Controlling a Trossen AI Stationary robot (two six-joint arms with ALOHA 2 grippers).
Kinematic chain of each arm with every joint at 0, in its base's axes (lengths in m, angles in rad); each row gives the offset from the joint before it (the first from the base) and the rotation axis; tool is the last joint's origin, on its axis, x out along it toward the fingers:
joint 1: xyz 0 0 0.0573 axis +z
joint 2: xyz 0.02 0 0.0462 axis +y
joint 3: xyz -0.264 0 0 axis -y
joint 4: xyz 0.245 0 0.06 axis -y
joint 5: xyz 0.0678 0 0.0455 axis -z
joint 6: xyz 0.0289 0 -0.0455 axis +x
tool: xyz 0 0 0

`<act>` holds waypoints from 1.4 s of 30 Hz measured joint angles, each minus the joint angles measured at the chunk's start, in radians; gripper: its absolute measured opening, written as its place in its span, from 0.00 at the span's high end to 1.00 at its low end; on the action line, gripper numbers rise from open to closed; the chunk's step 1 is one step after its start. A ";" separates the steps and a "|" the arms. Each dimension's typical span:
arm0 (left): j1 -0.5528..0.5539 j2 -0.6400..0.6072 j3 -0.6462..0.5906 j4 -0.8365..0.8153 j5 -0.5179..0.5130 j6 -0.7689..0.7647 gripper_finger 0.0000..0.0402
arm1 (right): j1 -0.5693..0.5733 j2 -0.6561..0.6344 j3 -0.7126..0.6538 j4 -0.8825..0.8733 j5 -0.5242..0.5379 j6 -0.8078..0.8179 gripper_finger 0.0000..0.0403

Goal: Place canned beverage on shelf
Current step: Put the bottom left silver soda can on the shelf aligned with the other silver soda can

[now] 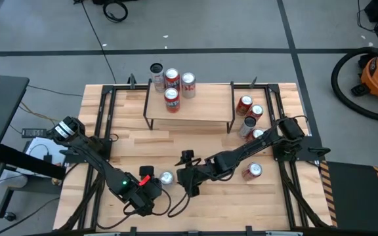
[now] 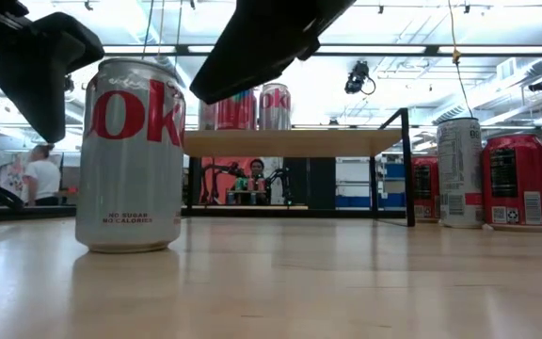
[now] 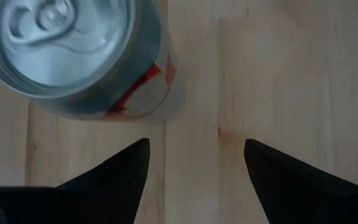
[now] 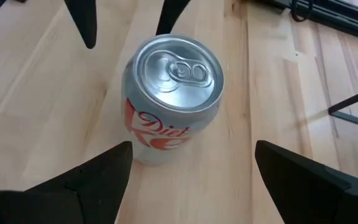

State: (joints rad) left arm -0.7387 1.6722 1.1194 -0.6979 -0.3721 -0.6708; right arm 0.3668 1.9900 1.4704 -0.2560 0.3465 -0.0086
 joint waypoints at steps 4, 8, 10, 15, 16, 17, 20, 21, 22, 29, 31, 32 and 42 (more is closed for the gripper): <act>0.000 -0.007 0.000 -0.011 0.000 0.001 0.32 | -0.001 0.000 0.000 0.005 -0.018 0.002 0.13; -0.006 -0.020 0.000 -0.060 -0.033 0.011 0.32 | -0.001 0.000 0.000 0.033 -0.060 0.002 0.13; -0.010 -0.021 0.000 -0.083 -0.068 0.023 0.32 | -0.001 0.000 0.000 0.039 -0.069 -0.005 0.13; -0.035 -0.020 -0.001 -0.101 -0.141 0.038 0.32 | -0.002 0.000 0.000 0.050 -0.078 -0.013 0.13; -0.038 -0.020 -0.001 -0.104 -0.154 0.038 0.32 | 0.000 0.000 0.000 0.056 -0.079 -0.013 0.12; -0.041 -0.020 -0.001 -0.108 -0.173 0.039 0.32 | 0.001 0.000 0.000 0.068 -0.079 -0.013 0.12; -0.055 -0.020 -0.009 -0.140 -0.224 0.038 0.32 | 0.002 0.000 0.000 0.107 -0.079 -0.017 0.08; -0.057 -0.020 -0.022 -0.124 -0.229 0.039 0.32 | 0.002 0.000 0.003 0.111 -0.078 -0.018 0.07; -0.058 -0.021 -0.042 -0.110 -0.229 0.038 0.32 | 0.001 0.002 0.017 0.104 -0.077 -0.018 0.05; -0.061 -0.149 -0.225 0.061 -0.208 0.015 0.33 | 0.001 0.005 0.112 0.069 -0.069 -0.046 0.03; -0.060 -0.202 -0.265 0.114 -0.207 0.016 0.35 | -0.002 0.005 0.130 0.069 -0.071 -0.047 0.03; -0.060 -0.230 -0.285 0.128 -0.208 0.016 0.36 | -0.005 0.005 0.135 0.068 -0.072 -0.047 0.03; -0.060 -0.425 -0.435 0.226 -0.206 0.019 0.42 | -0.001 0.084 0.335 -0.099 -0.011 -0.050 0.03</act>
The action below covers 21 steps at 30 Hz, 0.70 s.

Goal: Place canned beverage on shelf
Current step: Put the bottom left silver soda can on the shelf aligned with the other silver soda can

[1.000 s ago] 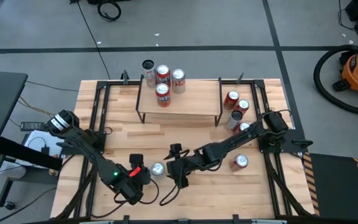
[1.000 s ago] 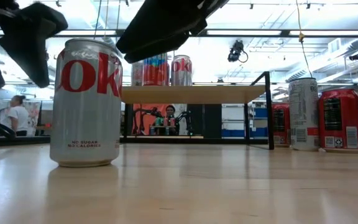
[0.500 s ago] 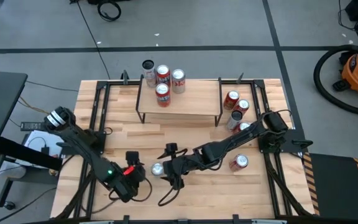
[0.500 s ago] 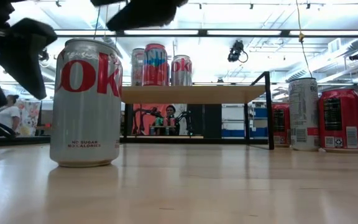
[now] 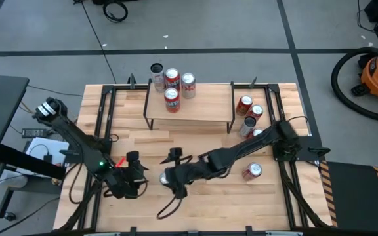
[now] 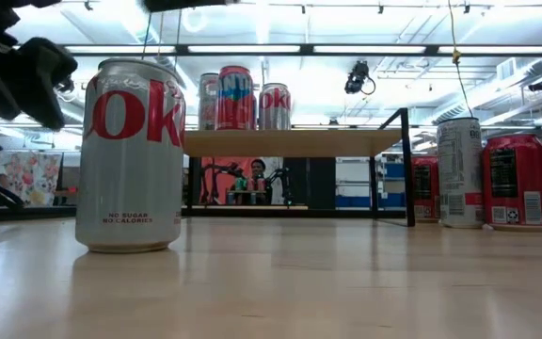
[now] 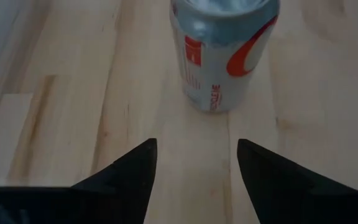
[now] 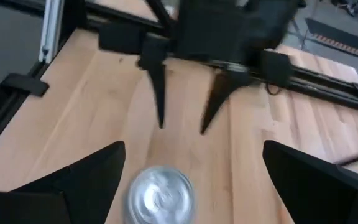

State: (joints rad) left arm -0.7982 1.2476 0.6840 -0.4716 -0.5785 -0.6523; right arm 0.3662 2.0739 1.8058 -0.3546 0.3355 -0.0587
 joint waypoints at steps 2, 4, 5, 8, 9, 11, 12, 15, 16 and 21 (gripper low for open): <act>-0.002 -0.029 -0.004 0.001 0.000 0.007 0.42 | 0.004 0.063 0.094 -0.095 -0.001 -0.021 0.03; -0.002 -0.051 -0.004 0.006 0.007 0.009 0.43 | 0.004 0.118 0.186 -0.201 -0.001 -0.039 0.03; -0.003 -0.060 -0.004 0.004 0.021 0.009 0.43 | 0.004 0.144 0.231 -0.226 -0.003 -0.040 0.03; -0.009 -0.083 -0.004 -0.001 0.056 -0.010 0.43 | 0.001 0.192 0.336 -0.303 -0.028 -0.042 0.03; -0.013 -0.086 -0.004 -0.008 0.063 -0.017 0.43 | -0.003 0.209 0.363 -0.317 -0.038 -0.042 0.03; -0.016 -0.086 -0.004 -0.017 0.068 -0.039 0.43 | -0.011 0.244 0.397 -0.367 -0.050 -0.042 0.03; -0.016 -0.086 -0.004 -0.018 0.068 -0.053 0.43 | -0.016 0.264 0.410 -0.381 -0.061 -0.042 0.03; -0.016 -0.085 -0.004 -0.024 0.067 -0.085 0.42 | -0.027 0.298 0.431 -0.406 -0.091 -0.034 0.03; -0.016 -0.084 -0.004 -0.024 0.067 -0.088 0.42 | -0.030 0.302 0.433 -0.401 -0.098 -0.028 0.03; -0.020 -0.084 -0.004 -0.022 0.067 -0.100 0.41 | -0.039 0.317 0.433 -0.464 -0.090 0.001 0.03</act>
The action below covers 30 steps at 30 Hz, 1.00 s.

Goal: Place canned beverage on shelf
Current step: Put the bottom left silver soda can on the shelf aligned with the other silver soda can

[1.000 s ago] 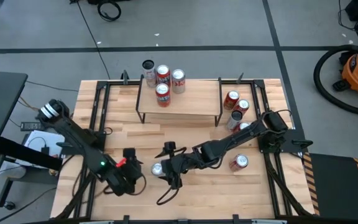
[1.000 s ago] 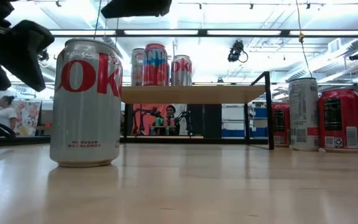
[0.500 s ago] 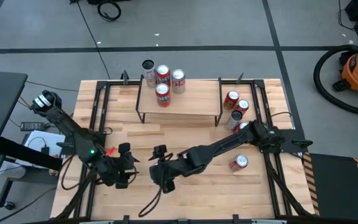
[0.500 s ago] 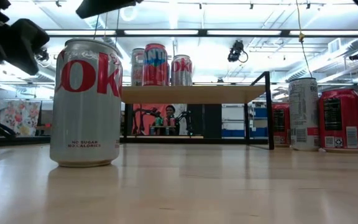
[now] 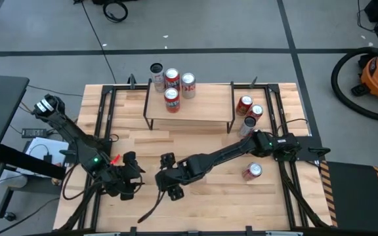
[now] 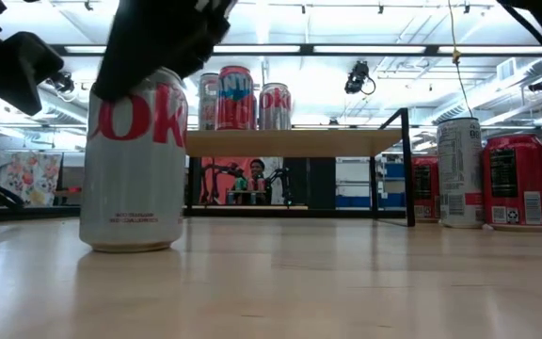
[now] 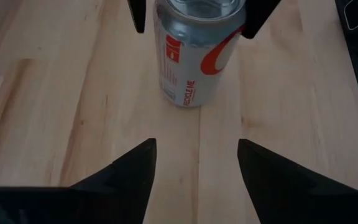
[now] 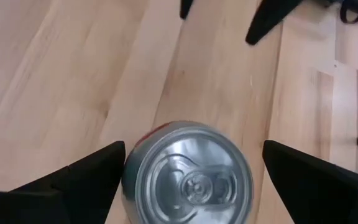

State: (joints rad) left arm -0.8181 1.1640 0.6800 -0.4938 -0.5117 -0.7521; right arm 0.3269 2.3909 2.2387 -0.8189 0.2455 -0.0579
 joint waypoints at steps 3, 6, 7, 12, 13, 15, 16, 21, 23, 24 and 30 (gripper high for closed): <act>0.001 0.000 0.000 0.002 -0.001 0.000 0.41 | -0.004 -0.002 0.000 -0.006 -0.006 0.013 0.04; 0.001 0.000 0.000 0.007 -0.001 -0.002 0.41 | -0.009 -0.002 0.000 -0.016 -0.043 0.015 0.07; 0.001 0.000 0.000 0.010 -0.001 -0.005 0.41 | -0.011 -0.002 -0.002 -0.013 -0.060 0.023 0.08; 0.001 0.000 0.000 0.020 -0.002 -0.019 0.41 | -0.028 -0.003 -0.030 -0.007 -0.092 0.055 0.15; 0.001 0.000 0.000 0.020 -0.002 -0.019 0.41 | -0.030 -0.003 -0.034 -0.004 -0.095 0.056 0.16; 0.001 0.000 0.000 0.021 -0.002 -0.020 0.41 | -0.035 -0.006 -0.046 0.014 -0.109 0.056 0.19; 0.001 0.000 0.000 0.021 -0.002 -0.021 0.41 | -0.037 -0.006 -0.049 0.020 -0.113 0.056 0.21; 0.001 0.000 0.000 0.021 -0.002 -0.023 0.41 | -0.042 -0.007 -0.051 0.027 -0.112 0.053 0.21; 0.001 0.000 0.000 0.021 -0.002 -0.023 0.41 | -0.042 -0.012 -0.051 0.017 -0.102 0.041 0.21; 0.001 0.000 0.000 0.021 -0.002 -0.024 0.41 | -0.042 -0.017 -0.052 0.007 -0.097 0.035 0.21; 0.001 0.000 0.000 0.021 -0.002 -0.024 0.41 | -0.051 -0.068 -0.056 -0.088 -0.044 0.028 0.21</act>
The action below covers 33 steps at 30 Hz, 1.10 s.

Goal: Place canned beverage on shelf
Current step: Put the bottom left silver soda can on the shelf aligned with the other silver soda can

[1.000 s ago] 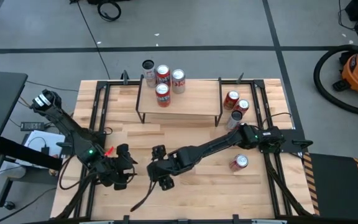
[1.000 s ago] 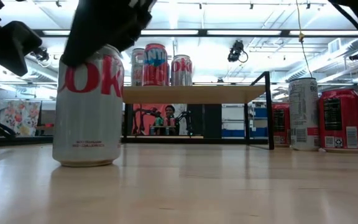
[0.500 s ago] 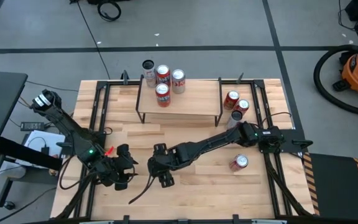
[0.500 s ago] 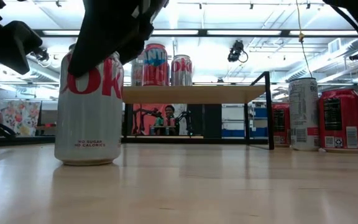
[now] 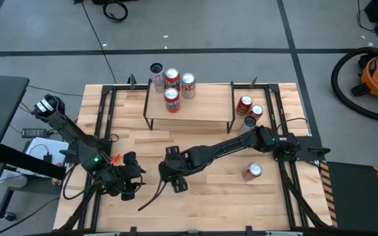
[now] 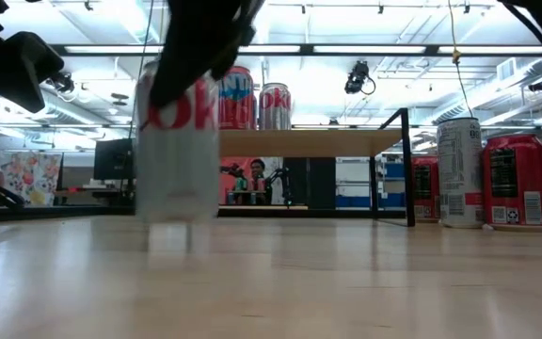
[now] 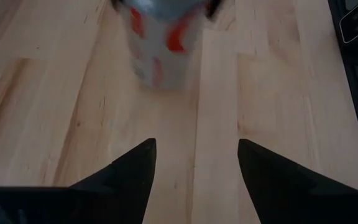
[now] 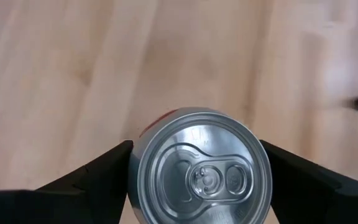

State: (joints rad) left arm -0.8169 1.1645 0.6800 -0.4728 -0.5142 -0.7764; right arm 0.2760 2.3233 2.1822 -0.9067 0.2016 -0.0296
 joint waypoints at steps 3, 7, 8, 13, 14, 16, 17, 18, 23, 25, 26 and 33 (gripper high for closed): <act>0.000 0.000 0.000 0.000 0.000 -0.004 0.41 | -0.005 -0.046 0.001 -0.043 0.050 0.000 0.21; 0.000 0.000 0.000 0.000 0.000 -0.014 0.41 | -0.013 -0.096 0.002 -0.087 0.074 -0.005 0.21; 0.000 0.000 0.000 0.000 0.000 -0.016 0.41 | -0.014 -0.112 0.002 -0.099 0.076 -0.011 0.21; 0.000 0.000 0.000 0.000 0.000 -0.021 0.41 | -0.034 -0.196 0.002 -0.157 0.091 -0.049 0.21; 0.000 0.000 0.000 0.000 0.000 -0.021 0.41 | -0.042 -0.212 0.002 -0.166 0.092 -0.057 0.21; 0.000 0.000 0.000 0.000 0.000 -0.021 0.41 | -0.062 -0.238 0.002 -0.175 0.092 -0.081 0.21; 0.000 0.000 0.000 0.000 0.000 -0.021 0.41 | -0.073 -0.252 0.002 -0.176 0.092 -0.096 0.21; 0.000 0.000 0.000 -0.001 0.000 -0.021 0.41 | -0.085 -0.266 0.002 -0.177 0.092 -0.111 0.21; 0.000 0.000 0.000 0.000 -0.003 -0.021 0.41 | -0.175 -0.314 0.003 -0.205 0.064 -0.152 0.21; 0.000 0.000 0.000 0.000 -0.006 -0.021 0.41 | -0.217 -0.328 0.003 -0.219 0.040 -0.163 0.21; 0.000 0.000 0.000 0.000 -0.006 -0.021 0.41 | -0.239 -0.337 0.003 -0.221 0.024 -0.171 0.21; 0.000 0.000 0.000 0.001 -0.006 -0.029 0.41 | -0.374 -0.350 0.004 -0.252 -0.073 -0.227 0.21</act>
State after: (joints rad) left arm -0.8165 1.1648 0.6800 -0.4720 -0.5205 -0.8052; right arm -0.0977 1.9736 2.1860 -1.1588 0.1285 -0.2564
